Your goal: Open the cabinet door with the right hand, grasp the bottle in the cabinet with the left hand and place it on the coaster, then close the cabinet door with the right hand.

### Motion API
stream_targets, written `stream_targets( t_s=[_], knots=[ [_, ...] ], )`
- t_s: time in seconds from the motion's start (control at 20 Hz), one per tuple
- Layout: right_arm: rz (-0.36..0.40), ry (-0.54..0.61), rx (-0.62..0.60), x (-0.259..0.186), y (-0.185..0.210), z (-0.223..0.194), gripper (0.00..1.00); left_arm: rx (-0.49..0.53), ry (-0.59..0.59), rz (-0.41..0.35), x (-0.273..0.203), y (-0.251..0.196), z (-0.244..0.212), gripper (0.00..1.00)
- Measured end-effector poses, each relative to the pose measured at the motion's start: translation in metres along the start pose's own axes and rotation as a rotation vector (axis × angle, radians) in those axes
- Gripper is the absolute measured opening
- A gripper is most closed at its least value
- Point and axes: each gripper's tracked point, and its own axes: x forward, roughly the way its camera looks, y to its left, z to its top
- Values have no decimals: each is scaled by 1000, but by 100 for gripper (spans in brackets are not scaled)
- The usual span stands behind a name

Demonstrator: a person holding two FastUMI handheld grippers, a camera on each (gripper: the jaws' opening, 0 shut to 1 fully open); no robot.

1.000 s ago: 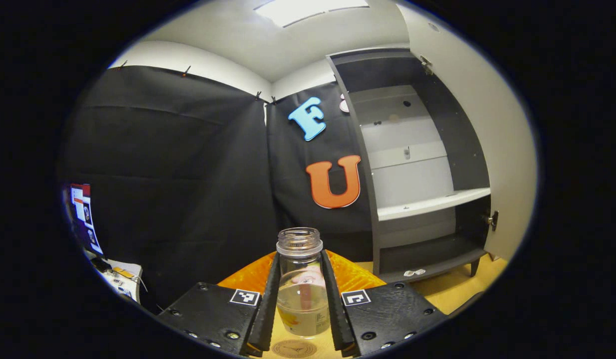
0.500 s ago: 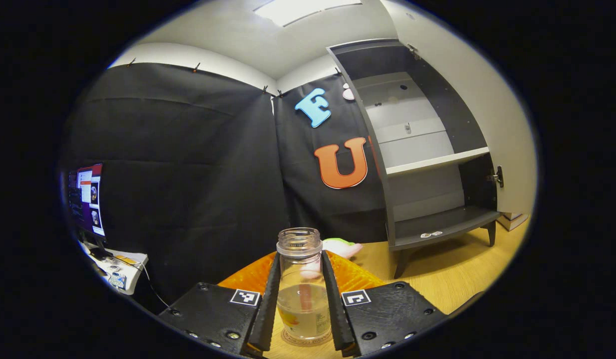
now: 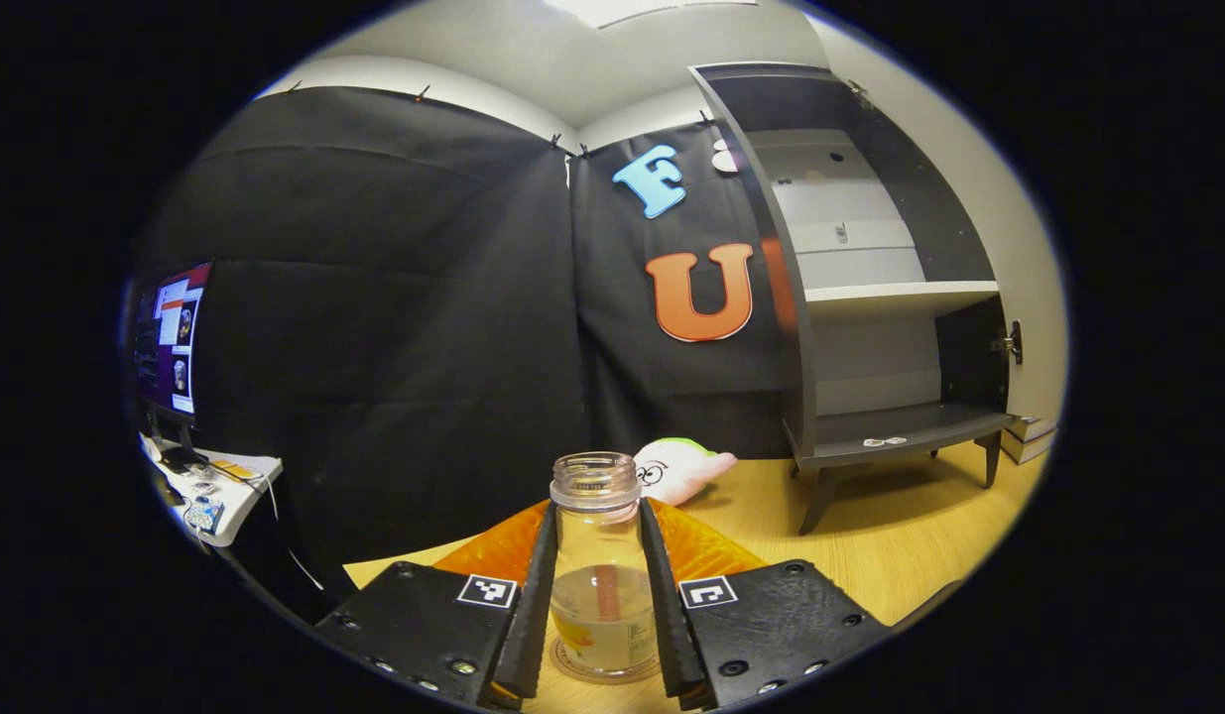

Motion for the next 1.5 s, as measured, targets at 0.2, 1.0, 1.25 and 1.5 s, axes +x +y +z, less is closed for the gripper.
stream_targets(
  t_s=[0.2, 1.0, 1.25, 1.5],
  knots=[
    [10, 14, -5, 4, 8, -5, 100, 2, 13, -11, 0, -1, -6, 48],
    [24, 61, 36, 17, -3, -41, 99, -43, 41, -25, -28, 23, 45, 96],
    [24, 37, -5, 22, -12, -39, 99, -9, 15, -118, -24, 2, 105, 96],
    [63, -19, 22, 39, -7, -37, 99, -19, 10, -214, -32, -32, 162, 95]
  ],
)
